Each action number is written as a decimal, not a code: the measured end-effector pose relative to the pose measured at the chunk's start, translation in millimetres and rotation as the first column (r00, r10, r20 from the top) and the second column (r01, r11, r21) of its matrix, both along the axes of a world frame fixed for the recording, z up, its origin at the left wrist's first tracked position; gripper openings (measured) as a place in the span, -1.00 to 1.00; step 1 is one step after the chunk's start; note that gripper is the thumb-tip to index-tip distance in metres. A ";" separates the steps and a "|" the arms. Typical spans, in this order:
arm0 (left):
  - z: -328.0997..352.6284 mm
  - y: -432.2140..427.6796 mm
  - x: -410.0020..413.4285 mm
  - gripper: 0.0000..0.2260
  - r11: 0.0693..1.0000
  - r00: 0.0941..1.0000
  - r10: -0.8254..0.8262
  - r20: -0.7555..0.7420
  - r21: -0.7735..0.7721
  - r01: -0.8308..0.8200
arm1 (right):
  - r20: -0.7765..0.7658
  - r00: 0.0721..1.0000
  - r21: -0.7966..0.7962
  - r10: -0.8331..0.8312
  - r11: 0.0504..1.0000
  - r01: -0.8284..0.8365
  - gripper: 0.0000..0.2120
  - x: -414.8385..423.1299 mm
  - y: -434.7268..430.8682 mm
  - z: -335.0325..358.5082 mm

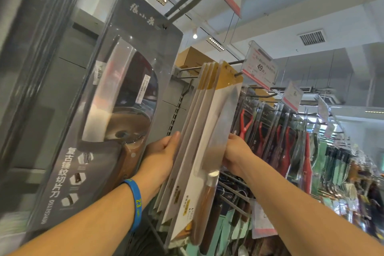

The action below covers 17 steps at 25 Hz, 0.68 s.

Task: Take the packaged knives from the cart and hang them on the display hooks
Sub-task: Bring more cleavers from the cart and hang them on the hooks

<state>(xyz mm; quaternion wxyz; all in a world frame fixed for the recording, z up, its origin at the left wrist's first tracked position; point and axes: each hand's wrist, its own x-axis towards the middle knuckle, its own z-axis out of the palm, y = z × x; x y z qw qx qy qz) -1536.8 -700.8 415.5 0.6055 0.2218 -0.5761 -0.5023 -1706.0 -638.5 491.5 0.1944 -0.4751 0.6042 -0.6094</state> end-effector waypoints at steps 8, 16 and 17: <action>1.0 -10.6 -4.2 -0.60 0.992 0.992 0.117 -0.039 -0.031 -0.119 | 0.014 1.000 0.031 0.013 0.999 -0.013 -0.84 14.6 3.4 5.4; 5.5 14.4 2.4 -0.76 0.914 0.981 0.165 -0.098 -0.358 -0.190 | -0.026 0.993 -0.312 -0.114 0.945 0.100 -0.63 23.8 44.6 -0.8; 6.9 18.2 3.8 -0.79 0.879 0.973 0.218 -0.079 -0.418 -0.231 | 0.001 0.996 -0.309 -0.088 0.947 0.084 -0.60 31.1 48.7 -2.8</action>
